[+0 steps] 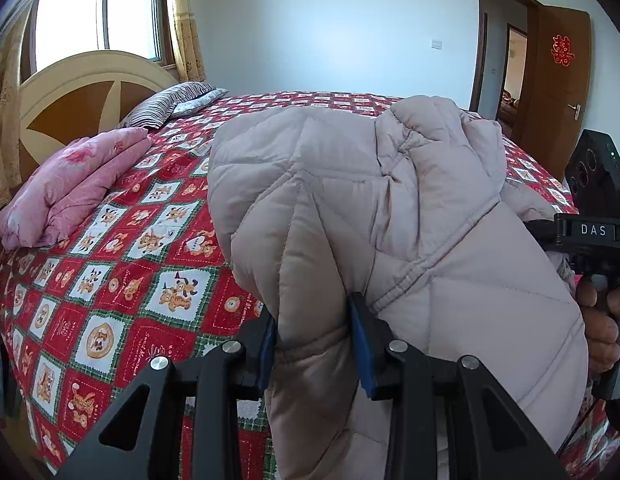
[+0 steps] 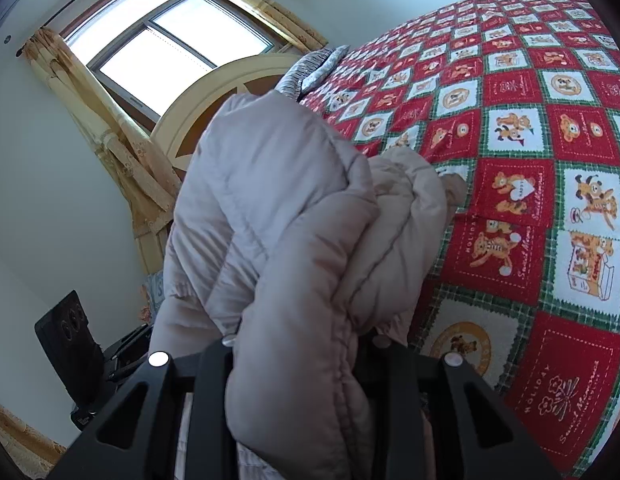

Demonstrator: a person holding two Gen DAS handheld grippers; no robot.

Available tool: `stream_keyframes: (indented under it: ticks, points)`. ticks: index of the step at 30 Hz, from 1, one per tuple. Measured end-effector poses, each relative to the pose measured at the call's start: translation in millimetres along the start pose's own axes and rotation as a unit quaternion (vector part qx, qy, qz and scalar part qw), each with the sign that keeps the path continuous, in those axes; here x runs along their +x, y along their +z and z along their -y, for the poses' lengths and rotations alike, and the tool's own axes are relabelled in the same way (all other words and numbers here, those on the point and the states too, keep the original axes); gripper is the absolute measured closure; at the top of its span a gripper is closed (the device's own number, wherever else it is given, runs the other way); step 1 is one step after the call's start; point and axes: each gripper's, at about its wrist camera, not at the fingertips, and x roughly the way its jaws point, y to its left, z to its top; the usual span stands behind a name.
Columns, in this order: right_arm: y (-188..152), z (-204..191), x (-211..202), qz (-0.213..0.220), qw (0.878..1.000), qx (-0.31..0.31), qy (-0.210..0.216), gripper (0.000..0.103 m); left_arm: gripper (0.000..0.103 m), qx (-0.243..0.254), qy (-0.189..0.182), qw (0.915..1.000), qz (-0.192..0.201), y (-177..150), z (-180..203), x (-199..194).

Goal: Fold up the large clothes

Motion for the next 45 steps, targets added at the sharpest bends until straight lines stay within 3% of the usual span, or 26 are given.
stream_keyframes:
  ticks: [11,17,22,25,29,34,40,45]
  points:
    - [2,-15,10,-0.012,1.0,-0.006,-0.003,0.073,0.069,-0.007,-0.005,1.0,-0.003,-4,-11,0]
    - [3,-32,11,-0.012,1.0,-0.016,0.017,0.073,0.07,-0.01,0.0,0.9999,0.005,-5,-19,-13]
    - [1,-26,23,-0.019,0.999,-0.022,-0.019,0.073,0.069,0.0,0.029,0.9996,-0.003,-11,-27,1]
    - [-2,-11,27,-0.028,0.998,-0.016,-0.055,0.072,0.054,-0.002,0.05,0.9987,-0.012,-20,-32,14]
    - [-7,9,33,-0.034,0.997,0.005,-0.076,0.068,0.035,0.003,0.071,0.9975,0.004,-27,-34,20]
    - [-8,12,36,-0.037,0.992,-0.013,-0.122,0.065,0.018,-0.024,0.067,0.9975,0.008,-27,-39,30]
    - [-9,27,37,-0.042,0.989,-0.008,-0.143,0.056,0.007,-0.039,0.059,0.9975,0.005,-31,-41,46]
    - [-14,34,37,-0.037,0.987,-0.005,-0.154,0.05,0.005,-0.041,0.058,0.9975,0.0,-32,-37,52]
